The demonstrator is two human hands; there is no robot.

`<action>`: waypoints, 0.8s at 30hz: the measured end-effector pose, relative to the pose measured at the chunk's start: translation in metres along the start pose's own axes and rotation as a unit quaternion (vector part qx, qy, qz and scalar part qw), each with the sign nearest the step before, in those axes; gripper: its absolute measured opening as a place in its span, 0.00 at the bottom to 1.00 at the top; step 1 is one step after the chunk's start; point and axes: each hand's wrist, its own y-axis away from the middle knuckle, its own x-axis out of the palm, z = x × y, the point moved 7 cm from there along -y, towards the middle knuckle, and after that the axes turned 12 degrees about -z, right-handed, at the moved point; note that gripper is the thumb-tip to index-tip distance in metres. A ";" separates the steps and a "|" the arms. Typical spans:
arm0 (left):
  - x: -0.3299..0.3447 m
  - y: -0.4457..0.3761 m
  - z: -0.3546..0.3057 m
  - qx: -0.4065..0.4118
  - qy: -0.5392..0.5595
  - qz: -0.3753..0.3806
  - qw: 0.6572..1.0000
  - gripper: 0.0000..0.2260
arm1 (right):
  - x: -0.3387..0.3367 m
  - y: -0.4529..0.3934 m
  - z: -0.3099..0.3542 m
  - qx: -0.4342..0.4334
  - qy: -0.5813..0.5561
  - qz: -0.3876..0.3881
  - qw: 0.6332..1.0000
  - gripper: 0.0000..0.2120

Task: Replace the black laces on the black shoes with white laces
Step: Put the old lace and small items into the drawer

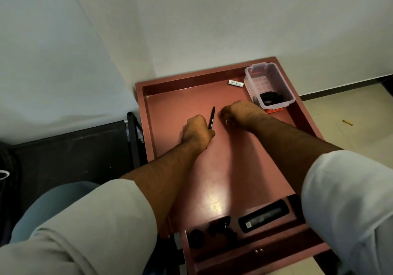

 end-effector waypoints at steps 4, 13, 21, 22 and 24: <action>0.002 -0.001 0.003 0.002 -0.003 0.003 1.000 0.05 | 0.002 0.000 0.003 -0.054 0.049 0.028 0.997 0.15; -0.002 0.012 -0.004 0.036 -0.020 0.017 0.999 0.02 | -0.013 0.012 -0.007 0.014 -0.114 -0.042 0.992 0.04; 0.044 0.183 -0.017 0.118 0.083 0.136 0.980 0.03 | 0.048 0.236 -0.070 0.333 -0.626 -0.219 0.670 0.06; 0.053 0.203 -0.017 0.159 0.038 0.150 0.975 0.04 | 0.066 0.259 -0.077 0.374 -0.617 -0.211 0.659 0.06; 0.080 0.235 -0.006 0.197 -0.080 0.206 0.955 0.07 | 0.108 0.286 -0.088 0.446 -0.611 -0.170 0.632 0.05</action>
